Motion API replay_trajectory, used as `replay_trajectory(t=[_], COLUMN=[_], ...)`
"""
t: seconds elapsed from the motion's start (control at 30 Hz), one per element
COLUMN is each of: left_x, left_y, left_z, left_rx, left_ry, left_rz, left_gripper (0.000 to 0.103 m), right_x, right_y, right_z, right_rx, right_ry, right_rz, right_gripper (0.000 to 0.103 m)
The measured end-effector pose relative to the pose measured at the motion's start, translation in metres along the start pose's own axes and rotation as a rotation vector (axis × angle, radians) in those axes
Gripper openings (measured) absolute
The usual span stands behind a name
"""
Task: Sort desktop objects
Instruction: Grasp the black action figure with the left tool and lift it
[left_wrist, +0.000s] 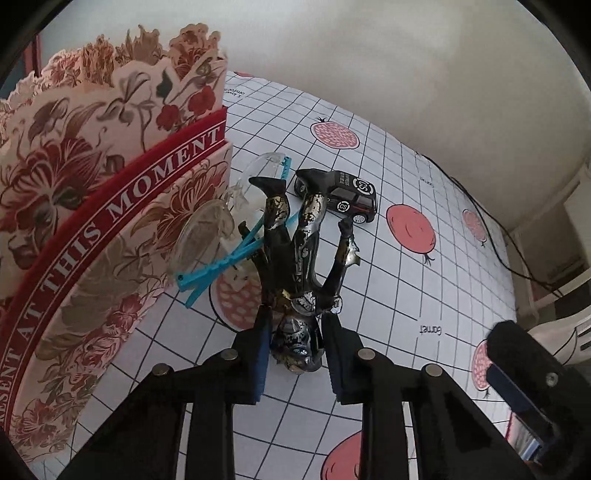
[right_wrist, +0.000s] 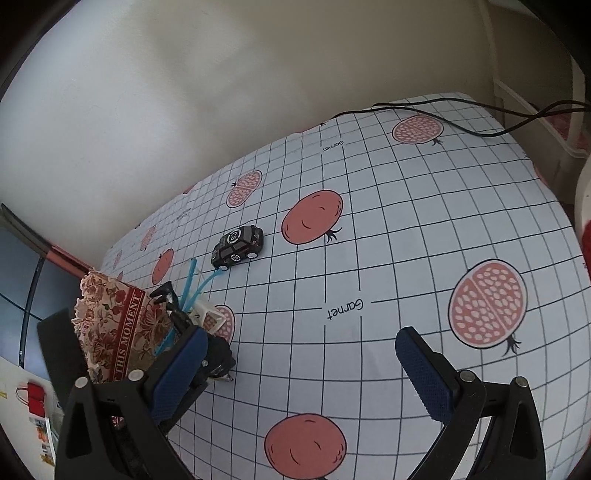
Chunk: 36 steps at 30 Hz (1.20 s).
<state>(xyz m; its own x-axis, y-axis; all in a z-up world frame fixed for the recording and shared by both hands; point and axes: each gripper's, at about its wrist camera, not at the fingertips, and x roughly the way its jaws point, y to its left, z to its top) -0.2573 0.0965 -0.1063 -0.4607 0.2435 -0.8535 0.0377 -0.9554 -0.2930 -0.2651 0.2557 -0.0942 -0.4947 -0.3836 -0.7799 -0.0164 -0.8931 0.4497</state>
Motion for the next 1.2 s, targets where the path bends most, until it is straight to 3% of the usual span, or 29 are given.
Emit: replay_trajectory(t=[0.6,0.9,1.03,1.2], left_x=[-0.047,-0.067,-0.067,-0.082], left_y=[0.010,0.018,0.028,0.031], left_z=[0.014,0.017,0.016,0.023], left_rx=[-0.086,-0.097,-0.168,-0.173], left_ry=[0.026,0.017,0.067,0.046], left_rz=[-0.213,-0.184,-0.283,-0.332], left_gripper=[0.028,0.028,0.028,0.028], right_x=[-0.015,-0.009,-0.003,-0.005], right_y=[0.024,0.031,0.028,0.027], right_z=[0.005,0.002,0.001,0.002], right_rx=[-0.032,-0.065,-0.051,-0.035], right_ry=[-0.083,-0.060,-0.048,-0.066], right_rz=[0.100,0.124,0.125,0.139], right_gripper=[0.103,0.103,0.102,0.099])
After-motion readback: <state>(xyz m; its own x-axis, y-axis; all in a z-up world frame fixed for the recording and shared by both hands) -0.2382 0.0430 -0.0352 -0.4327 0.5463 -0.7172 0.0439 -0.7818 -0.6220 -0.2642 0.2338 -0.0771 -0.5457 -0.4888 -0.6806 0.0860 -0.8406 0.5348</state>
